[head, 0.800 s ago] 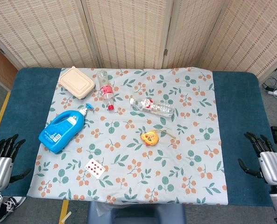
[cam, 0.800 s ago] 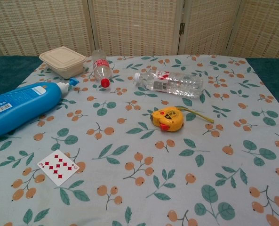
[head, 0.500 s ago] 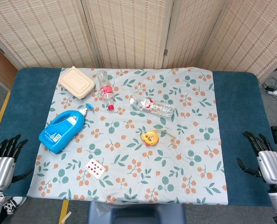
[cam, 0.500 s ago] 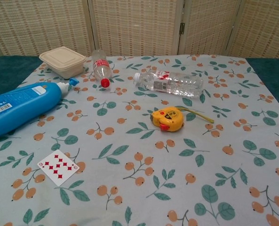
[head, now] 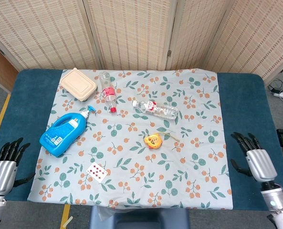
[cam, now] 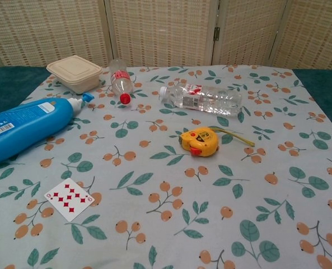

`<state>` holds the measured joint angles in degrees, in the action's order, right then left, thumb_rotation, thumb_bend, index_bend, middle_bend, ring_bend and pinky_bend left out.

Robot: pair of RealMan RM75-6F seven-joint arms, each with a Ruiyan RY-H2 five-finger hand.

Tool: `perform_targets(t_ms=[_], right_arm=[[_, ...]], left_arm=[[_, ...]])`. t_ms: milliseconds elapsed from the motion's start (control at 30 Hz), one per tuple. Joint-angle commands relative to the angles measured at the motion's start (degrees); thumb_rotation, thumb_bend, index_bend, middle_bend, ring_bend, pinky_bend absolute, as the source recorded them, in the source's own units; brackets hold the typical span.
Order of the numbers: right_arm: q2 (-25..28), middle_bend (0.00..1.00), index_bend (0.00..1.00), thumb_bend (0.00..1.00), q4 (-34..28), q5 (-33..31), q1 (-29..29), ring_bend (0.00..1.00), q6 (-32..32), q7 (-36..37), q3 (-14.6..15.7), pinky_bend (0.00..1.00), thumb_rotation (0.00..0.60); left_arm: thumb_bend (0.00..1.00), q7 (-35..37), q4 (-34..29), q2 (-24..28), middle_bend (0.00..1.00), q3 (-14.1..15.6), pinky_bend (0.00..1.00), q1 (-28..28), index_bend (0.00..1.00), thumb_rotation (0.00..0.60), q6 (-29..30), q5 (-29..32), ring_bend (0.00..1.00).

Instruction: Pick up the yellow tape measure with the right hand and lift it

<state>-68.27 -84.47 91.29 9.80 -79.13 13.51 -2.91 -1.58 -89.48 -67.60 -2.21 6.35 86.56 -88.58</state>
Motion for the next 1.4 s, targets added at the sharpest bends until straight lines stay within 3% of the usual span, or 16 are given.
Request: perform_targets(t_ms=[33, 367, 700, 1400], right_arm=[[-2.2, 0.14, 0.12, 0.41, -1.1, 0.0, 3.3, 0.16, 3.5, -3.7, -1.1, 0.00, 0.600], [-11.3, 0.14, 0.12, 0.30, 1.0, -4.0, 13.2, 0.18, 14.1, -9.8, -5.3, 0.00, 0.600], [-22.5, 0.15, 0.12, 0.29, 8.5, -9.2, 21.1, 0.19, 21.6, -16.7, -7.7, 0.02, 0.600], [-40.5, 0.21, 0.17, 0.28, 31.3, -7.3, 28.5, 0.22, 20.2, -14.0, -6.9, 0.07, 0.600]], left_arm=[[0.19, -0.1, -0.1, 0.0, 0.06, 0.1, 0.00, 0.0, 0.17, 0.600, -0.2, 0.0, 0.08], [0.19, -0.4, -0.5, 0.4, 0.06, 0.4, 0.00, -0.3, 0.17, 0.600, -0.3, 0.5, 0.08], [0.19, -0.6, -1.0, 0.9, 0.06, 0.4, 0.00, -0.6, 0.17, 0.600, -0.5, 1.0, 0.08], [0.19, -0.3, -0.7, 1.2, 0.06, 0.4, 0.00, -0.6, 0.17, 0.600, -1.6, 2.2, 0.08]])
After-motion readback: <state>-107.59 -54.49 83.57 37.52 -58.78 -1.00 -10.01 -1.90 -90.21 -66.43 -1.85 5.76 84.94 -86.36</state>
